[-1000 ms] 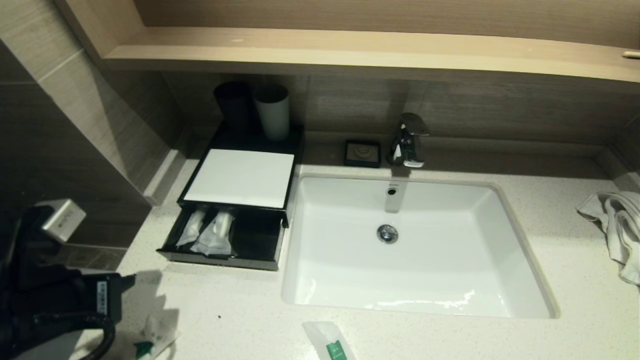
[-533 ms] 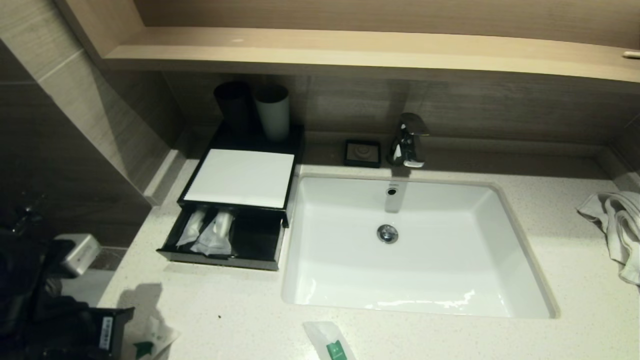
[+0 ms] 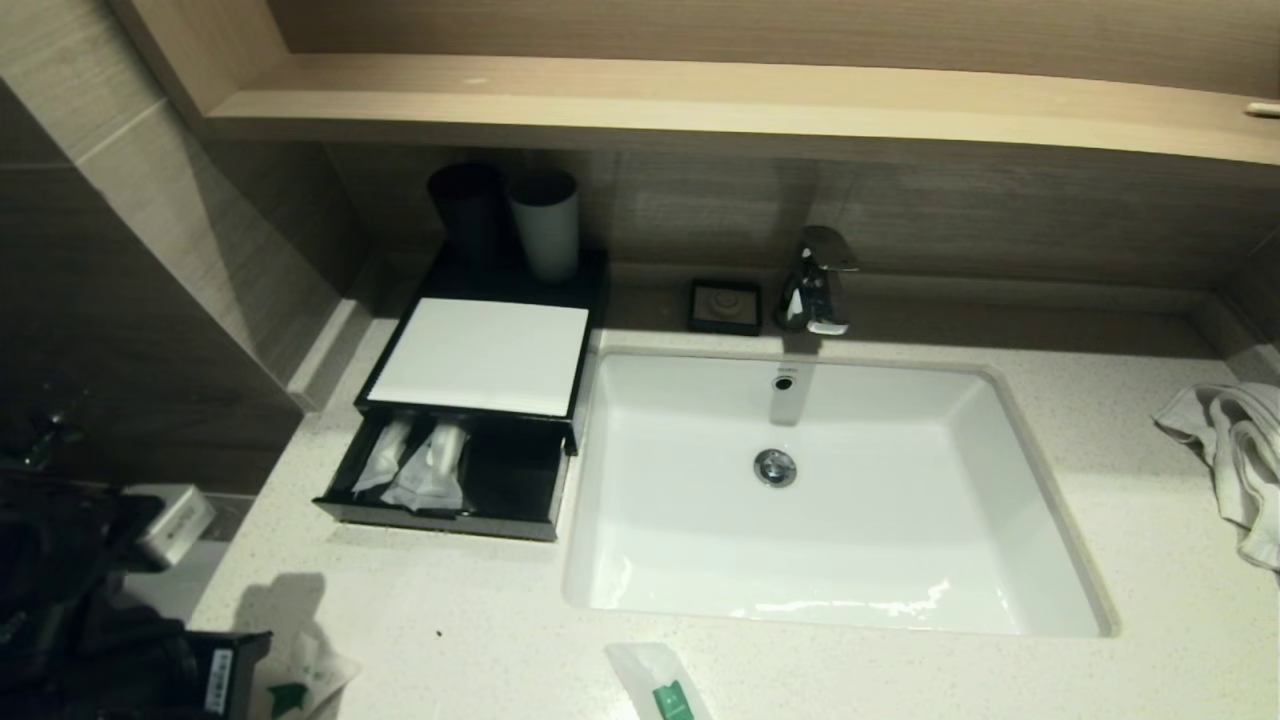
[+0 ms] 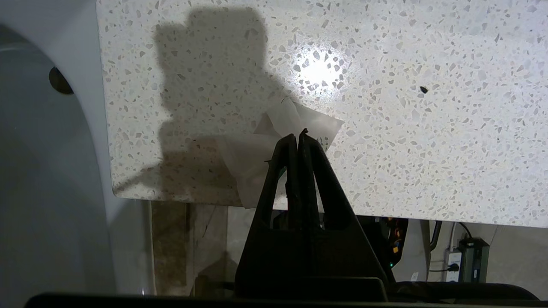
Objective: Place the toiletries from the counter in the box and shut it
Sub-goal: Pick up the bathroom toiletry
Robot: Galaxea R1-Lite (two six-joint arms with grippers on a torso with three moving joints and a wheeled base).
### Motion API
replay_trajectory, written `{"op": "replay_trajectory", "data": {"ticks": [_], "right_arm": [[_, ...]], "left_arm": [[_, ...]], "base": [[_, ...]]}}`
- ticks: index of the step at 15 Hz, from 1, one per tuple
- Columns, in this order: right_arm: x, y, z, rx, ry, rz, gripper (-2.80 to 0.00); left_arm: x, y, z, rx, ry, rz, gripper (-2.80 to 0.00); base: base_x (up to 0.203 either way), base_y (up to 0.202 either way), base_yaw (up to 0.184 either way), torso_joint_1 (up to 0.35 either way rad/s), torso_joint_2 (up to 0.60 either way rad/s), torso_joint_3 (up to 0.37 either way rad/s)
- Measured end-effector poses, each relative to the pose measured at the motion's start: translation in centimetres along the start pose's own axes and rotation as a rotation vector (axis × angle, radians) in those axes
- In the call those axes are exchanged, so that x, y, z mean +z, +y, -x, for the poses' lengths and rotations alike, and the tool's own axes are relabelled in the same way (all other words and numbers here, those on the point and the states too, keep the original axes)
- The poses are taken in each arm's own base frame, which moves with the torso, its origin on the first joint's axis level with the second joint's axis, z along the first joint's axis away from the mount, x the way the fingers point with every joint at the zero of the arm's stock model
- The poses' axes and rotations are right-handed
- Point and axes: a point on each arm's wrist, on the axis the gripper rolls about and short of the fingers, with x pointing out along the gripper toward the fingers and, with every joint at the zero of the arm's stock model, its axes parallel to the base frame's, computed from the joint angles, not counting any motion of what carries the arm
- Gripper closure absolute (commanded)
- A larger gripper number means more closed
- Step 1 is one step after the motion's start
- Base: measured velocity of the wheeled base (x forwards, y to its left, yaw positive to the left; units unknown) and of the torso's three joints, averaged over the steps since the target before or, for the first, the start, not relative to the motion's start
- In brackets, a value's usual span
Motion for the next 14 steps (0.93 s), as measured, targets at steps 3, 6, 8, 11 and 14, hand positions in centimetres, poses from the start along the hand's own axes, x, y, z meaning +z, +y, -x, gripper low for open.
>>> {"op": "replay_trajectory", "data": {"ticks": [3, 6, 8, 11, 14], "right_arm": [[0.0, 0.0, 0.0, 0.000, 0.000, 0.000, 0.00], [0.0, 0.0, 0.0, 0.001, 0.000, 0.000, 0.00], [0.0, 0.0, 0.0, 0.001, 0.000, 0.000, 0.00], [0.0, 0.0, 0.0, 0.000, 0.000, 0.000, 0.00], [0.0, 0.0, 0.0, 0.000, 0.000, 0.000, 0.00]], "left_arm": [[-0.1, 0.0, -0.3, 0.000, 0.015, 0.001, -2.80], [-0.3, 0.0, -0.4, 0.002, 0.026, 0.000, -2.80], [-0.5, 0.0, -0.7, -0.012, 0.046, -0.002, -2.80], [-0.7, -0.2, -1.6, -0.018, 0.095, 0.018, -2.80], [-0.8, -0.3, -2.3, -0.010, 0.123, 0.020, -2.80]], "base": [[0.000, 0.000, 0.000, 0.000, 0.00, 0.000], [0.000, 0.000, 0.000, 0.000, 0.00, 0.000], [0.000, 0.000, 0.000, 0.000, 0.00, 0.000], [0.000, 0.000, 0.000, 0.000, 0.00, 0.000], [0.000, 0.000, 0.000, 0.000, 0.00, 0.000]]}}
